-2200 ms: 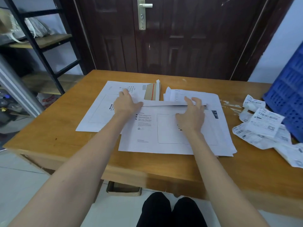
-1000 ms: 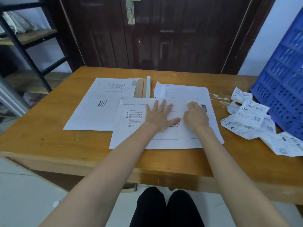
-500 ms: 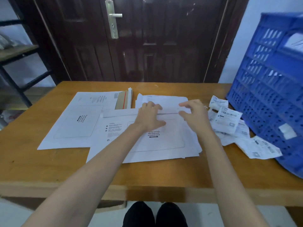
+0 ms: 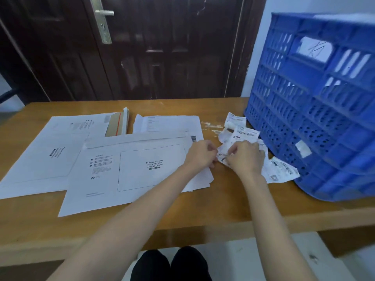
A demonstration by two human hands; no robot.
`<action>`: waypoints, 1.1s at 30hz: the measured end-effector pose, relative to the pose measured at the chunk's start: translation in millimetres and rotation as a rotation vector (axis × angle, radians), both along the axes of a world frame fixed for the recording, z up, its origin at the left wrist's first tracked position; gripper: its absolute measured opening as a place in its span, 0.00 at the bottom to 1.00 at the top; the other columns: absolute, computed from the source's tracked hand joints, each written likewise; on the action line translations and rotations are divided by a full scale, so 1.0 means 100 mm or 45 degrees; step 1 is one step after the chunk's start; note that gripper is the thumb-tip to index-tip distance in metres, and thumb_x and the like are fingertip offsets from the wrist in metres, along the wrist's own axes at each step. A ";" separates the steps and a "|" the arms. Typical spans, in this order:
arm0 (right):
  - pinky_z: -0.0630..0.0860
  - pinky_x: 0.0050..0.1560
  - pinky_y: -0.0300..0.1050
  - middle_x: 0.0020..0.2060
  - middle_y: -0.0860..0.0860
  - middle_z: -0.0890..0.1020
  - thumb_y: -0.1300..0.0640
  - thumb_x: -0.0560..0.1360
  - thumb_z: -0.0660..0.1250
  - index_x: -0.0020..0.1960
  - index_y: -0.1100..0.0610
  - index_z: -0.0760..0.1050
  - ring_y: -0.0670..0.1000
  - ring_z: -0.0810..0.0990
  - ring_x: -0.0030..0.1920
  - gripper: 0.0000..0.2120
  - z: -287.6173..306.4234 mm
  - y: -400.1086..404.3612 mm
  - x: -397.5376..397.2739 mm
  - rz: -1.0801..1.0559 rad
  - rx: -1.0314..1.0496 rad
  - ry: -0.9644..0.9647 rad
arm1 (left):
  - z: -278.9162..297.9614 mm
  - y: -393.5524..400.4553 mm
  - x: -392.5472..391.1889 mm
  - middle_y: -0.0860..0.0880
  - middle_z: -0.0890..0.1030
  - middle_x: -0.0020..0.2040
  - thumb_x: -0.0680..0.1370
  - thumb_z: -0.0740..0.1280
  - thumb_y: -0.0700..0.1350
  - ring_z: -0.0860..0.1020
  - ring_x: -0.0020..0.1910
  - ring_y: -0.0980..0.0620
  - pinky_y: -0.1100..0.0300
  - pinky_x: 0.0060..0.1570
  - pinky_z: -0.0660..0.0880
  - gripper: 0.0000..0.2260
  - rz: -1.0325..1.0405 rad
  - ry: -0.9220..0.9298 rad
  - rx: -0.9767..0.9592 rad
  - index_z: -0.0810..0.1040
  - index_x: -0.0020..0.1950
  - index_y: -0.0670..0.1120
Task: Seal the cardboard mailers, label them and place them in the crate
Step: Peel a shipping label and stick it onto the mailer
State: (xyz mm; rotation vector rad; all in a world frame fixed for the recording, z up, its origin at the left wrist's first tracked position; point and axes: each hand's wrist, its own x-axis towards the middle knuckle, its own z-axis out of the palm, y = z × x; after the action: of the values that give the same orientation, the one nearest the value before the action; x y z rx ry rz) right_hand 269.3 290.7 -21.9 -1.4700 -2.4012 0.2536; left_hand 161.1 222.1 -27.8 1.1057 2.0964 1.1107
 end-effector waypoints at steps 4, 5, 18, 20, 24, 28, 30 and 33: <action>0.64 0.56 0.50 0.46 0.49 0.82 0.57 0.73 0.65 0.44 0.51 0.82 0.54 0.76 0.54 0.07 -0.08 0.01 0.00 -0.067 0.054 0.201 | 0.03 0.01 -0.01 0.48 0.83 0.38 0.79 0.61 0.40 0.79 0.27 0.53 0.64 0.26 0.73 0.05 0.050 -0.108 -0.031 0.76 0.48 0.44; 0.64 0.55 0.49 0.45 0.49 0.82 0.58 0.73 0.65 0.44 0.51 0.82 0.54 0.76 0.52 0.07 -0.09 0.02 0.00 -0.071 0.063 0.239 | 0.04 0.01 -0.01 0.48 0.83 0.37 0.79 0.61 0.41 0.79 0.26 0.54 0.65 0.25 0.73 0.06 0.065 -0.132 -0.032 0.77 0.49 0.43; 0.67 0.54 0.48 0.40 0.44 0.80 0.59 0.71 0.68 0.39 0.50 0.78 0.48 0.78 0.46 0.04 -0.06 -0.07 -0.05 0.335 0.100 0.544 | 0.19 0.00 0.01 0.44 0.81 0.36 0.77 0.63 0.36 0.80 0.25 0.54 0.66 0.26 0.75 0.06 0.225 -0.561 0.107 0.80 0.45 0.39; 0.71 0.54 0.52 0.42 0.44 0.80 0.55 0.71 0.69 0.40 0.50 0.77 0.48 0.78 0.47 0.01 -0.07 -0.08 -0.05 0.325 0.085 0.579 | 0.21 -0.02 0.01 0.44 0.80 0.35 0.76 0.63 0.34 0.80 0.25 0.54 0.66 0.26 0.76 0.05 0.231 -0.622 0.104 0.79 0.44 0.39; 0.71 0.56 0.51 0.55 0.48 0.75 0.53 0.77 0.62 0.55 0.54 0.74 0.50 0.75 0.54 0.09 -0.11 -0.08 -0.09 0.149 -0.043 0.782 | 0.22 -0.06 -0.02 0.40 0.82 0.39 0.78 0.62 0.34 0.82 0.29 0.50 0.61 0.32 0.80 0.04 0.297 -0.858 0.190 0.76 0.48 0.37; 0.66 0.52 0.44 0.59 0.52 0.69 0.51 0.81 0.57 0.61 0.58 0.70 0.53 0.72 0.58 0.14 -0.18 -0.08 -0.08 -0.047 -0.149 0.845 | 0.21 -0.07 -0.10 0.36 0.83 0.45 0.77 0.61 0.34 0.84 0.36 0.43 0.55 0.37 0.82 0.09 0.363 -0.952 0.230 0.76 0.54 0.33; 0.66 0.53 0.45 0.60 0.53 0.70 0.49 0.80 0.57 0.61 0.58 0.71 0.54 0.71 0.59 0.16 -0.21 -0.07 -0.05 -0.071 -0.147 0.775 | 0.23 -0.10 -0.11 0.37 0.84 0.44 0.77 0.60 0.35 0.84 0.38 0.42 0.55 0.38 0.82 0.10 0.385 -0.975 0.255 0.77 0.55 0.33; 0.66 0.57 0.48 0.60 0.55 0.72 0.42 0.79 0.58 0.62 0.58 0.70 0.55 0.71 0.59 0.22 -0.23 -0.09 -0.04 -0.061 -0.108 0.605 | 0.28 -0.13 -0.13 0.40 0.84 0.42 0.78 0.58 0.35 0.84 0.37 0.44 0.57 0.37 0.82 0.10 0.430 -1.022 0.318 0.78 0.52 0.34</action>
State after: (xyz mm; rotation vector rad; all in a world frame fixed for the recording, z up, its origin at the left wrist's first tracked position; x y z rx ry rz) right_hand 264.8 281.5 -44.6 -1.3184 -1.9916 0.6231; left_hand 147.8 209.5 0.1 0.2835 1.5371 1.6622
